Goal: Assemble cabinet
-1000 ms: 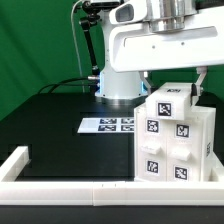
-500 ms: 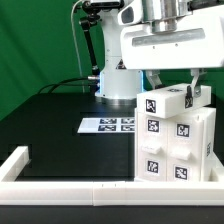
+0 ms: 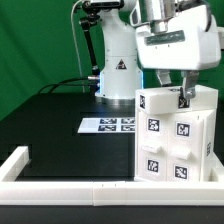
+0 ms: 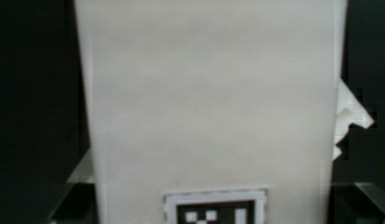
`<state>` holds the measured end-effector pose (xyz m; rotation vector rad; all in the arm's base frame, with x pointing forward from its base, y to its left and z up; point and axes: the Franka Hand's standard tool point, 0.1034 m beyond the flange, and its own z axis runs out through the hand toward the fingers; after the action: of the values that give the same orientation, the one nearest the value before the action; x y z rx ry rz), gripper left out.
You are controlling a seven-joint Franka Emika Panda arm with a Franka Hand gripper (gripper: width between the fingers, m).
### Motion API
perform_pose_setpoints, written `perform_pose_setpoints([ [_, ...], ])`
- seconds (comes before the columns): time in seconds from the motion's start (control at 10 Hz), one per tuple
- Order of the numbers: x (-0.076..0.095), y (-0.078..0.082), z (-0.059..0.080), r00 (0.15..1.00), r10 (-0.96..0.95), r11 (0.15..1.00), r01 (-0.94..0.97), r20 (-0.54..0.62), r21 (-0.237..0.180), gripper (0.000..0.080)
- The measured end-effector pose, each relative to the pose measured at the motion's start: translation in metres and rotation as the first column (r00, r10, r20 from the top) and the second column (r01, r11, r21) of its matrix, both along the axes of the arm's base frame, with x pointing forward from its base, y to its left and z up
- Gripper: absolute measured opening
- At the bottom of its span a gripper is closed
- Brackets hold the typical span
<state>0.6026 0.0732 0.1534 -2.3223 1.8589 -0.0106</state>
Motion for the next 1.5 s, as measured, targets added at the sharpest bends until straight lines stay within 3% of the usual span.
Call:
perform_pose_setpoints([
  [0.3,0.003,0.005,0.002,0.96,-0.278,0.958,0.279,-0.033,0.067,0.056],
  [0.8,0.004,0.006,0.002,0.871,-0.484,0.864,0.491,-0.086,0.111,0.056],
  [0.9,0.004,0.007,0.003,0.876,-0.474,0.868,0.482,-0.085,0.118,0.0624],
  [1.0,0.003,0.006,0.006,0.896,-0.437,0.888,0.443,-0.074,0.124,0.076],
  [1.3,0.003,0.008,0.024,0.908,-0.416,0.893,0.419,-0.054,0.164,0.0797],
  [1.5,0.002,0.009,0.025,0.911,-0.41,0.895,0.413,-0.053,0.169,0.0797],
])
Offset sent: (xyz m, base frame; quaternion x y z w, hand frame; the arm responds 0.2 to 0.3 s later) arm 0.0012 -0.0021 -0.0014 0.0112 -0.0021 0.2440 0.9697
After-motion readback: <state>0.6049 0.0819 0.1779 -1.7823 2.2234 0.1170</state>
